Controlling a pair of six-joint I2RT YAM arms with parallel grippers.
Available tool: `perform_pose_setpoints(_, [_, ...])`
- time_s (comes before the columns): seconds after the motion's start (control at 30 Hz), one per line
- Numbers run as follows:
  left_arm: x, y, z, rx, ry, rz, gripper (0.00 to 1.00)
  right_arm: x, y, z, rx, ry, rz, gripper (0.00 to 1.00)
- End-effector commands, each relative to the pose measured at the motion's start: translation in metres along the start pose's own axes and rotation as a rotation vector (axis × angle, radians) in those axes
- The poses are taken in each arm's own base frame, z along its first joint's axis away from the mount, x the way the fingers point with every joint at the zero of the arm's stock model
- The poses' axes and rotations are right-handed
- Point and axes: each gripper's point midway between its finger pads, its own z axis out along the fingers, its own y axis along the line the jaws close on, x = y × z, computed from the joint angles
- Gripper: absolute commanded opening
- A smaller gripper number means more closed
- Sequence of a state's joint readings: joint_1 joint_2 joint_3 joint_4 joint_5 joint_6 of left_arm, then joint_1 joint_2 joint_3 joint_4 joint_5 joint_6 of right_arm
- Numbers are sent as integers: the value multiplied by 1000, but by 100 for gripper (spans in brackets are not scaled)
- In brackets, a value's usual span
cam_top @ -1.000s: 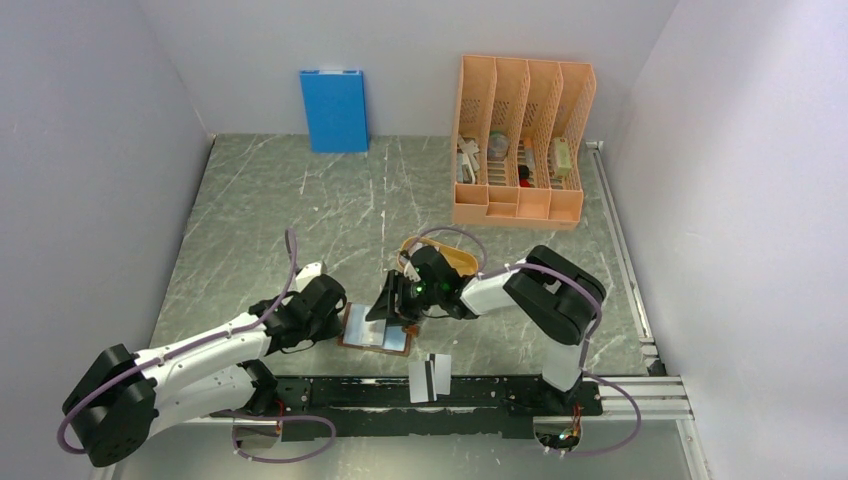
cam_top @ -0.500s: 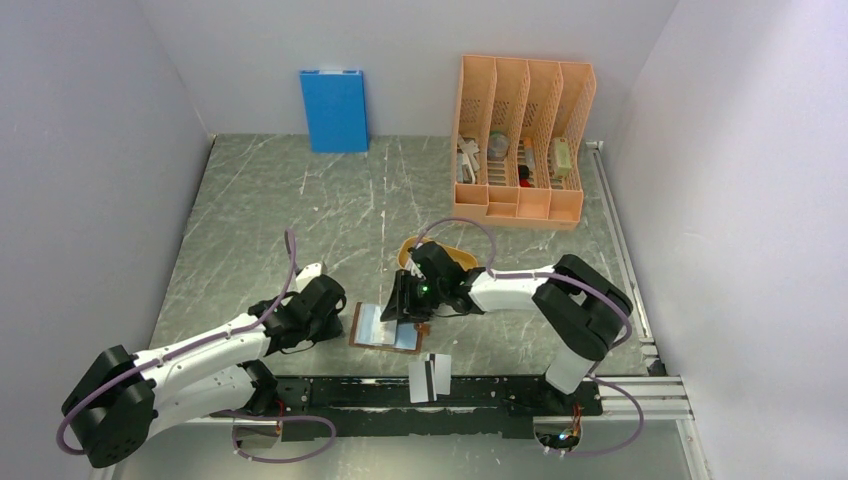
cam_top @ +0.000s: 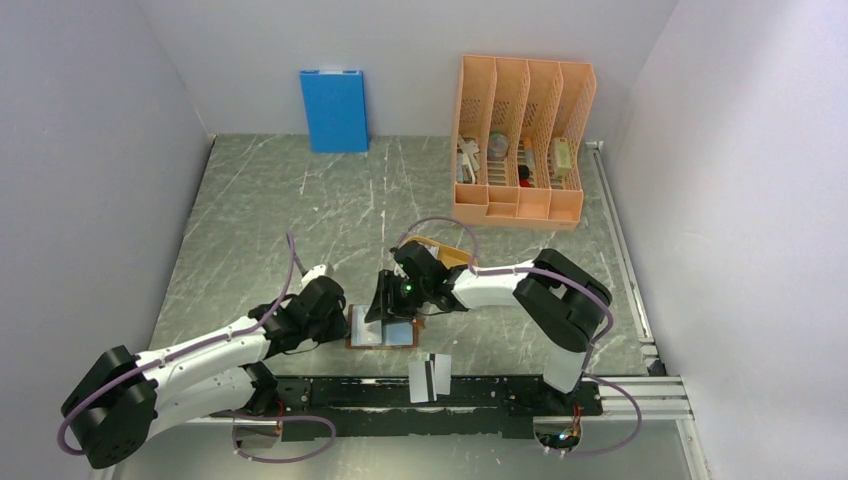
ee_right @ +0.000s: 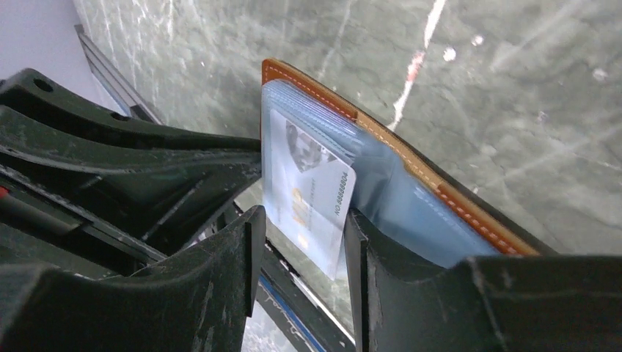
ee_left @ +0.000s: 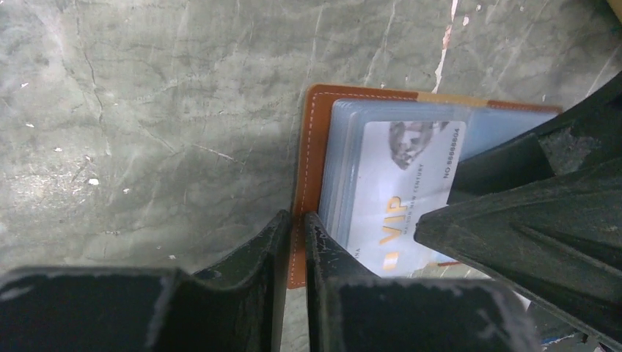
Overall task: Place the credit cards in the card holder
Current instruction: Insert the credit card into the card holder.
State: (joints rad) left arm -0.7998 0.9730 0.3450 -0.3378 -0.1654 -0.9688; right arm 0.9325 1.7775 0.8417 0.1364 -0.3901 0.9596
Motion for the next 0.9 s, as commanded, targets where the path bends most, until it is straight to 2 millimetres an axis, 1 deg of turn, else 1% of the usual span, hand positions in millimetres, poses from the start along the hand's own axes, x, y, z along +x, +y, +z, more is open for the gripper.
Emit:
perform_pose_setpoints(0.0, [8,2,-1,20,24,1,18,-5,10,5,1,-2,-23,47])
perform_pose_setpoints(0.1, [4,11,-4,-23,-2,-7,18,-9,-1,-1,83,-35,-47,49])
perform_pose_setpoints(0.17, [0,16,-6,-45,-24,-14,18,-14,-7,-10,142,-58,-68,51])
perform_pose_setpoints(0.27, [-2,19,-8,-56,-41,-23,18,-18,-8,-19,178,-78,-98,54])
perform_pose_setpoints(0.33, [-3,19,-8,-56,-42,-25,18,-20,-5,-25,180,-89,-107,54])
perform_pose_setpoints(0.37, [-3,18,-8,-57,-41,-24,18,-20,-5,-27,182,-95,-113,54])
perform_pose_setpoints(0.47, [-4,19,-8,-64,-45,-23,18,-20,-4,-33,181,-104,-126,49])
perform_pose_setpoints(0.57, [-6,19,-9,-66,-51,-24,17,-23,-5,-47,195,-147,-145,48])
perform_pose_setpoints(0.67, [-9,21,-12,-76,-63,-22,17,-29,-15,-70,288,-206,-184,51])
perform_pose_setpoints(0.73, [-12,21,-15,-81,-78,-22,17,-30,-28,-83,362,-233,-215,53])
perform_pose_setpoints(0.8, [-16,20,-18,-81,-94,-23,18,-28,-44,-92,433,-234,-234,55])
perform_pose_setpoints(0.87, [-20,19,-22,-81,-109,-30,20,-22,-58,-93,477,-212,-247,56])
